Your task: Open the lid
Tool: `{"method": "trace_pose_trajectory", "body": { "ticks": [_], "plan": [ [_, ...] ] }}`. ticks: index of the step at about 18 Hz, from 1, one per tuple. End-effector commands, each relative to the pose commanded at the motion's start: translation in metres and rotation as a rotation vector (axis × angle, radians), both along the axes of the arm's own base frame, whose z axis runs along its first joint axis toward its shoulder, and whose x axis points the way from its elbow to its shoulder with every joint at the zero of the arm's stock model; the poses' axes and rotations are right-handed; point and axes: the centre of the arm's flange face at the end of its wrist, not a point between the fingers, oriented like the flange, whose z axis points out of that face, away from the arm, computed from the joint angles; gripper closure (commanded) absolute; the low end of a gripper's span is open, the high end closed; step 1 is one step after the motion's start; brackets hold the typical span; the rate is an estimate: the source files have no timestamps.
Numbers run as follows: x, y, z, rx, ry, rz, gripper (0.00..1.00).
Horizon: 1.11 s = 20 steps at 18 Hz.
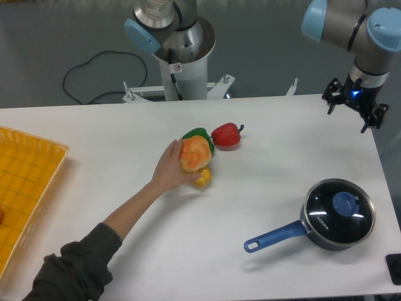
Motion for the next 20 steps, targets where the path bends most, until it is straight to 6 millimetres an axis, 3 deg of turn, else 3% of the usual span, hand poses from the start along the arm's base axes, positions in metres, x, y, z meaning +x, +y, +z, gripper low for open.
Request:
{"method": "trace_pose_trajectory", "body": {
  "ticks": [6,11,20],
  "plan": [
    [-0.003,0.008,0.007,0.018,0.018,0.126,0.00],
    [-0.019,0.063,0.016,0.031,0.047,0.184,0.00],
    [-0.019,0.102,0.025,0.060,0.130,0.071,0.00]
  ]
}}
